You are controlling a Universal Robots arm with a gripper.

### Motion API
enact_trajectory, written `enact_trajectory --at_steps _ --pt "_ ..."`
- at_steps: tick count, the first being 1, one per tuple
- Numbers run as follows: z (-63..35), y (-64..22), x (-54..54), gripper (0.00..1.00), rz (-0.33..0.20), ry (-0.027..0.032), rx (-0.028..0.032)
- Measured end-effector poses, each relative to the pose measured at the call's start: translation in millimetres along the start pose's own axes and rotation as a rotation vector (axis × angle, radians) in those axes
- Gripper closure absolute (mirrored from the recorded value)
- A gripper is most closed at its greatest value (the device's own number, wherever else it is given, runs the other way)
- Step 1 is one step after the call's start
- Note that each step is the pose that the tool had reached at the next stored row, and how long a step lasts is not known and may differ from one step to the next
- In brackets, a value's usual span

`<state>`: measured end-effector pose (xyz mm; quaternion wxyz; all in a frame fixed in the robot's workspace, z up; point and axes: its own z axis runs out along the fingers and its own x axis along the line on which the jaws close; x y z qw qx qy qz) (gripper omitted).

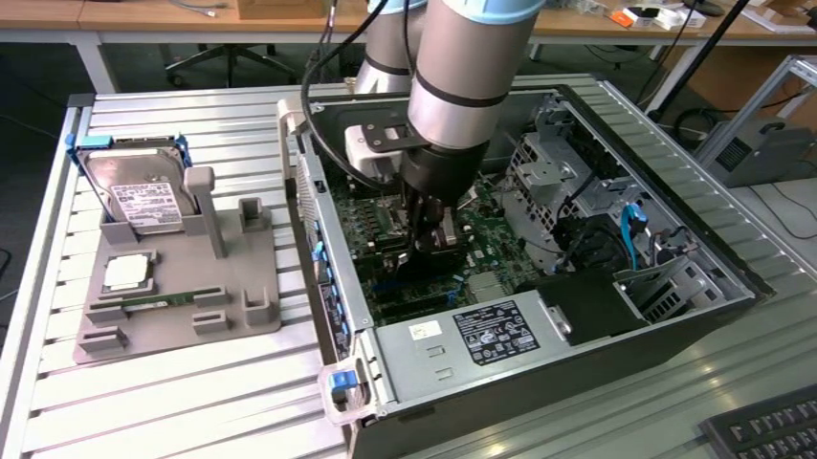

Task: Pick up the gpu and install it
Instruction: 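Insert the gpu into the slot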

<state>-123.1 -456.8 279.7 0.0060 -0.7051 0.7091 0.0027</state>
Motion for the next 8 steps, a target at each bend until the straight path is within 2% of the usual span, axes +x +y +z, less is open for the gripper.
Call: enact_trajectory --at_steps 2,3,4,6,8 --pt "-1.5 0.1 -0.2 0.81 0.0 0.0047 -0.0003" --pt "-2.2 0.1 -0.4 0.82 0.0 0.0054 -0.0002" --pt "-3.4 0.0 -0.6 0.89 0.0 0.006 -0.0003" --pt "-4.3 -0.3 -0.7 0.9 0.0 0.0056 0.0" --pt "-4.4 -13.9 -0.8 0.9 -0.001 0.0058 -0.0122"
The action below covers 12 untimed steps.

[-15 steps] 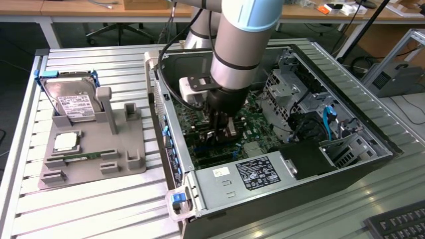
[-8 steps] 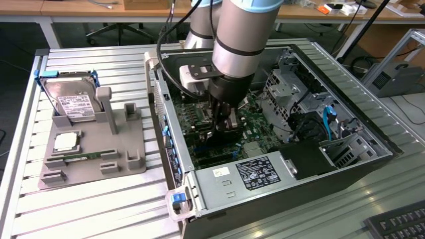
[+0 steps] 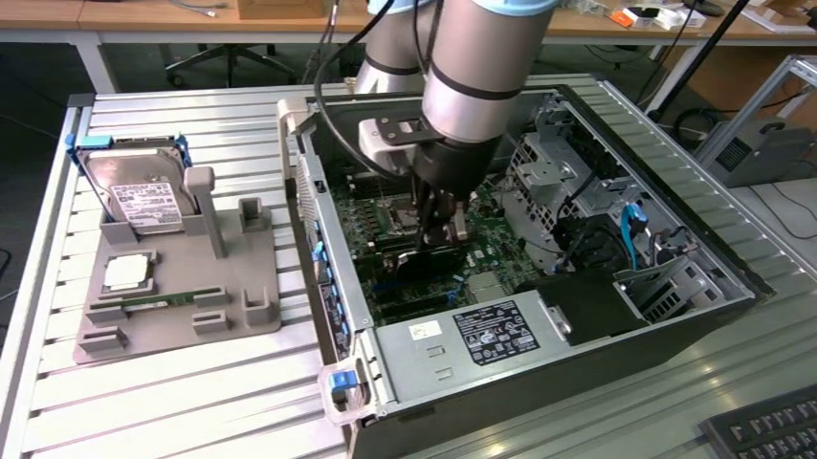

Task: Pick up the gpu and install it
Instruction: 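Insert the gpu into the slot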

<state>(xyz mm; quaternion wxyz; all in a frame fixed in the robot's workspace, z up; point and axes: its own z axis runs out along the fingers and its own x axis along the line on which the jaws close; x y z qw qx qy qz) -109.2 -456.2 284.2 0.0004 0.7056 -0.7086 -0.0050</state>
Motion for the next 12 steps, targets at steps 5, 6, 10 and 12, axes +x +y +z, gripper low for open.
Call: enact_trajectory --at_steps 5,6,10,12 --pt "-0.1 -27.8 -0.1 0.9 0.0 -0.0021 -0.0255" --pt "-0.1 -32.9 -0.1 0.9 0.0 -0.0022 -0.0303" --pt "-0.2 -54.9 -0.1 0.9 0.0 -0.0037 -0.0494" --pt "-0.3 -54.9 -0.2 0.9 0.0 -0.0037 -0.0495"
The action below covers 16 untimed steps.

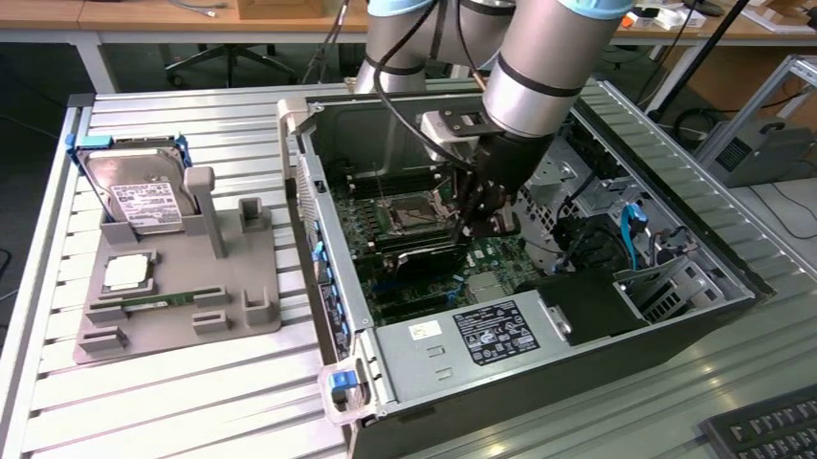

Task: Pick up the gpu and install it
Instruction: 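Press down on the gpu until it lock into place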

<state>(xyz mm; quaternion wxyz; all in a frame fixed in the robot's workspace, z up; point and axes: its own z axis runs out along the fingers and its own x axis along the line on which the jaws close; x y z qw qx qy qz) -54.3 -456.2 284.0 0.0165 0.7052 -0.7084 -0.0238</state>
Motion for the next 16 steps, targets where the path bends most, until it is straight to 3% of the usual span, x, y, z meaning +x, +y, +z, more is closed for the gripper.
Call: enact_trajectory --at_steps 2,5,16 --pt "0.1 2.1 0.0 0.9 0.0 -0.0001 0.0" --pt "1.6 22.3 -0.6 0.9 0.0 -0.0001 0.0012" --pt "4.9 60.1 -4.0 0.9 0.0 -0.0001 0.0019"
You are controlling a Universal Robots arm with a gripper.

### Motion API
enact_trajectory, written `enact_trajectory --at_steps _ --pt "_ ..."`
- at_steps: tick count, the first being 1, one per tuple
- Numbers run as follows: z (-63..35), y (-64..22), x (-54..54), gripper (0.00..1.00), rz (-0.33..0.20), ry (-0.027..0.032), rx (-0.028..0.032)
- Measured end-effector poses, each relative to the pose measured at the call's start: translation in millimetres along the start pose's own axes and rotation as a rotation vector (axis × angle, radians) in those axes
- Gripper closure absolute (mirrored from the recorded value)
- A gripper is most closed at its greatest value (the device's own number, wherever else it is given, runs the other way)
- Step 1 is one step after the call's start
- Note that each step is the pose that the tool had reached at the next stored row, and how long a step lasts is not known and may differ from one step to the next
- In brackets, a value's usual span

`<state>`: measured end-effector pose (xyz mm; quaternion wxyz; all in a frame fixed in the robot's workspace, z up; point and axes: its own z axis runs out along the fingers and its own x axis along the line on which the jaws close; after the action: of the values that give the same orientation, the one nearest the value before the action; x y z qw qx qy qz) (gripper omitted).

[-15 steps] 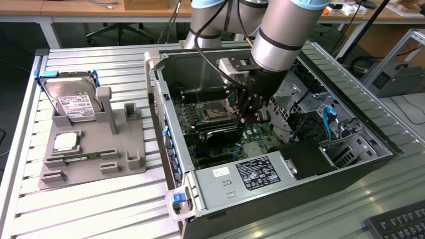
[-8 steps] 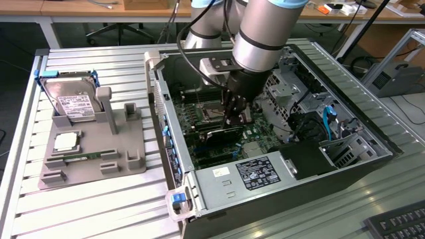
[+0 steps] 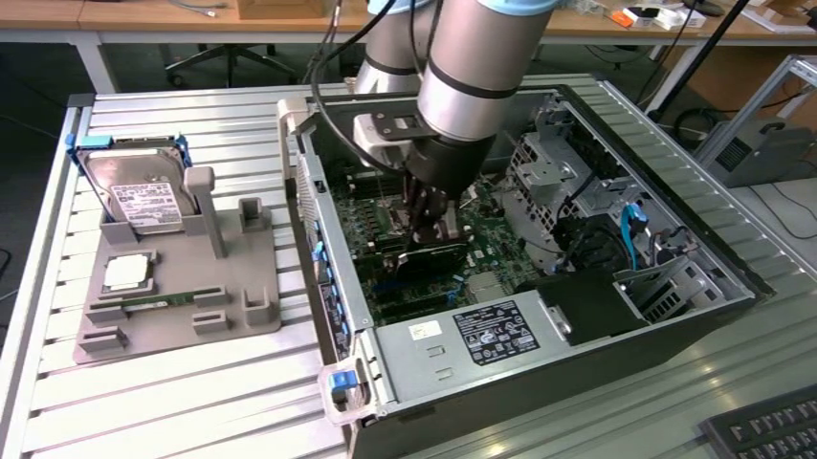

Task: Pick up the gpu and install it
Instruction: 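Press down on the gpu until it lock into place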

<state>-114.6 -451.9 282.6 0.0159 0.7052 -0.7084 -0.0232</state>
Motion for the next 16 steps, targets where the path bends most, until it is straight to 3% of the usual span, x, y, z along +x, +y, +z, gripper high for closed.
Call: enact_trajectory --at_steps 11,16 --pt "6.6 14.8 0.1 0.9 0.0 0.0 0.0" --pt "8.2 15.4 0.2 0.9 0.0 0.0004 -0.0001"
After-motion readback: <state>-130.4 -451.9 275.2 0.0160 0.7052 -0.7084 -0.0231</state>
